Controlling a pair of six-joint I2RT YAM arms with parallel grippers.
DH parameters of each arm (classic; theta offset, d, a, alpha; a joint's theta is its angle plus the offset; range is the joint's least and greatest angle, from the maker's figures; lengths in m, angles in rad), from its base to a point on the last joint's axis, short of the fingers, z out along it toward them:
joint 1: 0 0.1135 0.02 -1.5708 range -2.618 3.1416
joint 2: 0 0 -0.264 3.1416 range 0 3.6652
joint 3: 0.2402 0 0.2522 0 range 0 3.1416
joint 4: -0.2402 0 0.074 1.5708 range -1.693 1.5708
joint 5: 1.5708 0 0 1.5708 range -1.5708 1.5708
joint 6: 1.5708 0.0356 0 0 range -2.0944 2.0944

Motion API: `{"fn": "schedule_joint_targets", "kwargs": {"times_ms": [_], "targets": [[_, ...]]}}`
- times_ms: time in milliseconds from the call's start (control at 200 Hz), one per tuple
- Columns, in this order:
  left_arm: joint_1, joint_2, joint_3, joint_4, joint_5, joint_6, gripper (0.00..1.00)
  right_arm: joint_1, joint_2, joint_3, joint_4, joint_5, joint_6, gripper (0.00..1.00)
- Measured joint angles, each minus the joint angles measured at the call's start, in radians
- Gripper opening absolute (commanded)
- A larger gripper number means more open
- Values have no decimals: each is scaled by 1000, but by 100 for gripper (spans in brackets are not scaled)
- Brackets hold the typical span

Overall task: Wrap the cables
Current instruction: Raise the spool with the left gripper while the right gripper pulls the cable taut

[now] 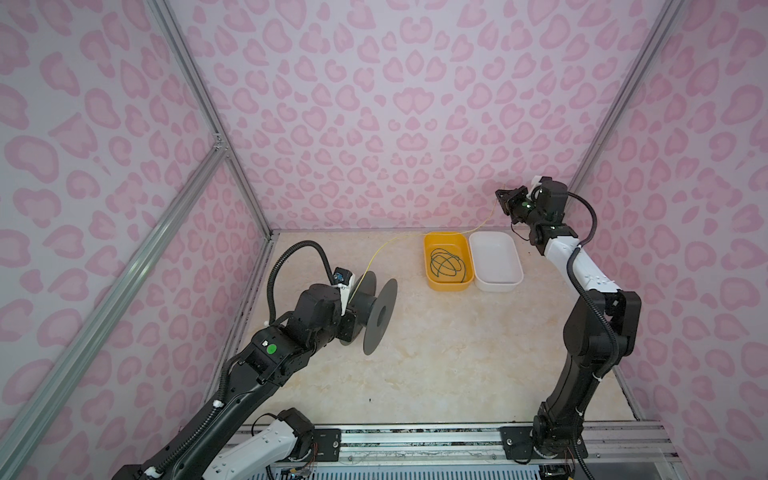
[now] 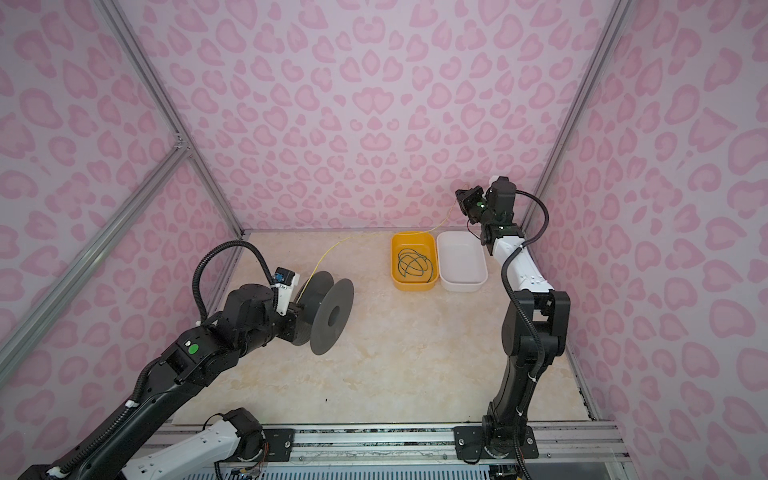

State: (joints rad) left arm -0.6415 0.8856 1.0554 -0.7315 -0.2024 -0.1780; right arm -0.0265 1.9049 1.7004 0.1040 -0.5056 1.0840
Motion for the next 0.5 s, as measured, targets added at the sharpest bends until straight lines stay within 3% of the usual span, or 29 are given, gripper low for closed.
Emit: {"fn": "schedule_joint_targets", "kwargs": {"times_ms": [500], "targets": [[0, -26, 63, -31, 16, 21, 4, -3, -103, -60, 7, 11, -17, 0]]}}
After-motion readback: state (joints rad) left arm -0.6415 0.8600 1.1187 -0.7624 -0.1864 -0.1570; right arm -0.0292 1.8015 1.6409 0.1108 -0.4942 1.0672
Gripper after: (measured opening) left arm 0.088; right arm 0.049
